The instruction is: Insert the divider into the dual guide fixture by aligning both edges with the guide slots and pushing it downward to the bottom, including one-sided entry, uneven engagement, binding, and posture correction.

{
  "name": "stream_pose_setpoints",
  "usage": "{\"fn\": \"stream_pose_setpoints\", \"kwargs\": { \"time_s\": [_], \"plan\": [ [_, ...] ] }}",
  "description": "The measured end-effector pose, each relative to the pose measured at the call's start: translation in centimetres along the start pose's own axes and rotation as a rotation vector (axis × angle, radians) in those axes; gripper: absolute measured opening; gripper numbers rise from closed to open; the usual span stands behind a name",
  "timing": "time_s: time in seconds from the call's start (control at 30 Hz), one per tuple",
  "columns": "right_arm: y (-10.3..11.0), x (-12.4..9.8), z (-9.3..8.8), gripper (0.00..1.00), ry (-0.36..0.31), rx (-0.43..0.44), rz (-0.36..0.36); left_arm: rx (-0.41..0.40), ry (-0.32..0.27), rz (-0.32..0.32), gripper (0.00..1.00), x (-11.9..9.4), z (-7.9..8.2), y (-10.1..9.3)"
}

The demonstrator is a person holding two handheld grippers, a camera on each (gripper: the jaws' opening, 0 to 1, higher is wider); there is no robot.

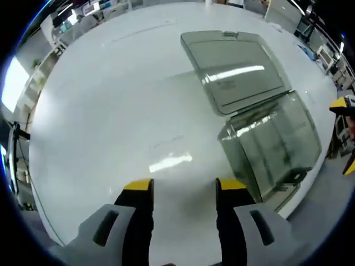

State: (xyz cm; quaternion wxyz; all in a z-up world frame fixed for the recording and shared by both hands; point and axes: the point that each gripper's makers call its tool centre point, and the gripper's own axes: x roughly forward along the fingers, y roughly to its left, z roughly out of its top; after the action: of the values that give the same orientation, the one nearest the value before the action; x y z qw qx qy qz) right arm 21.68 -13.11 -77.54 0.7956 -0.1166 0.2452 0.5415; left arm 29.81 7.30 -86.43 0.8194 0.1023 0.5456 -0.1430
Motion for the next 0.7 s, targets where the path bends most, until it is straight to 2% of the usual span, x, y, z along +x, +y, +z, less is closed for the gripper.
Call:
{"fn": "stream_pose_setpoints", "kwargs": {
  "time_s": [0.43, 0.7],
  "plan": [
    [-0.07, -0.28, -0.28, 0.59, 0.007, 0.002, 0.002, -0.05, 0.014, 0.006, 0.43, 0.17, -0.55, 0.49],
    [-0.23, -0.39, -0.16, 0.59, 0.006, -0.004, -0.001, -0.031, 0.012, 0.025, 0.39, 0.23, -0.53, 0.41]
  ]
}}
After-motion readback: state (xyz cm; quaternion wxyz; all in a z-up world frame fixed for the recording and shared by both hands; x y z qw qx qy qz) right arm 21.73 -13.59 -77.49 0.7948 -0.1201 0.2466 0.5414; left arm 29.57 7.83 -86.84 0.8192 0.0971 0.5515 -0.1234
